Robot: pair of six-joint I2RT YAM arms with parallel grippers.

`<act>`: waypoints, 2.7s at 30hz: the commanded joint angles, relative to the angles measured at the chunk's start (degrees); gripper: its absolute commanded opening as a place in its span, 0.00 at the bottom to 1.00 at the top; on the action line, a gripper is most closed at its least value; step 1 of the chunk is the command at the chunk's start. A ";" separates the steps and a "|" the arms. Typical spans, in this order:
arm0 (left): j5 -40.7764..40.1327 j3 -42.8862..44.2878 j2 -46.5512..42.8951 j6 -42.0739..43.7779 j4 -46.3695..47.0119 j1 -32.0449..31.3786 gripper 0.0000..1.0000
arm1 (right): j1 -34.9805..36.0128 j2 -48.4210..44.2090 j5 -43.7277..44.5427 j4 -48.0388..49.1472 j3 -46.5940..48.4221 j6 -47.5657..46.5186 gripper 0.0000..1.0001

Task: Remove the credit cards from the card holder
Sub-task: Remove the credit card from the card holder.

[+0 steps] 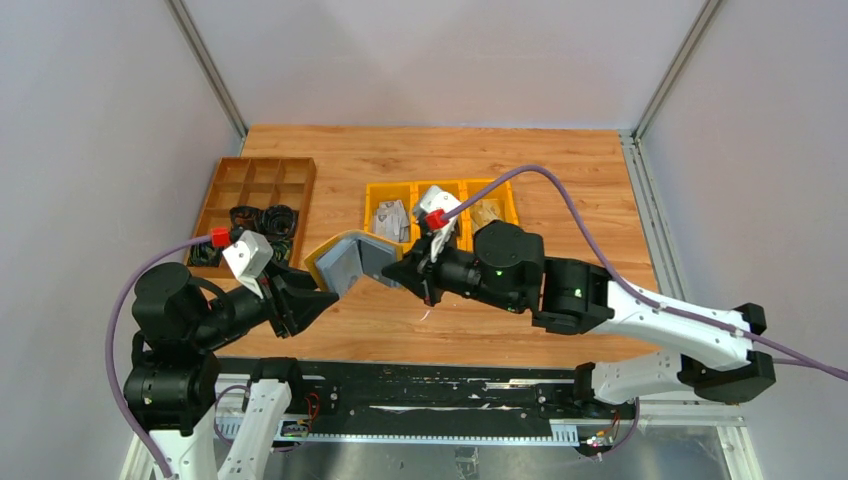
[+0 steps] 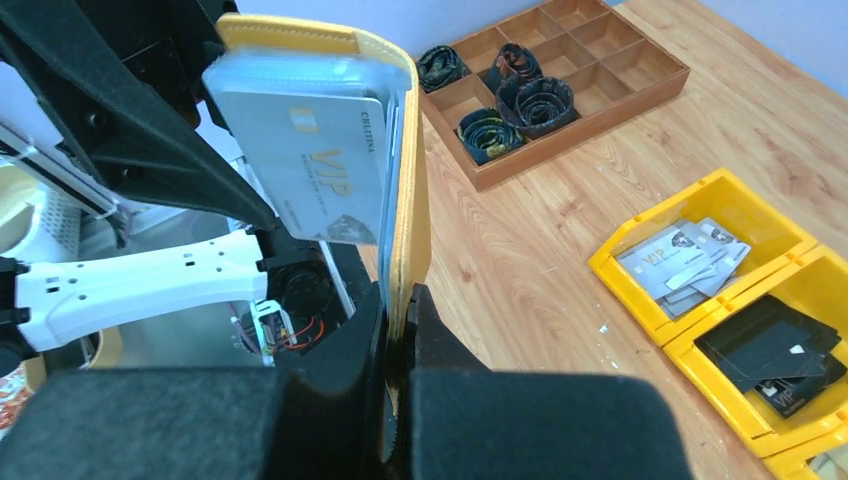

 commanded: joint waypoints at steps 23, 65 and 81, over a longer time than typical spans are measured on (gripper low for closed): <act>10.48 -1.63 -0.25 -10.70 5.43 -0.15 0.45 | -10.30 -7.37 -29.34 19.15 -11.24 15.51 0.00; -16.04 4.27 14.04 5.51 -11.07 -0.16 0.00 | -29.05 2.88 -44.33 33.05 -12.79 42.63 0.78; 0.11 6.29 15.56 0.36 -10.93 -0.11 0.00 | -24.73 11.63 -52.99 50.90 -17.56 53.13 0.57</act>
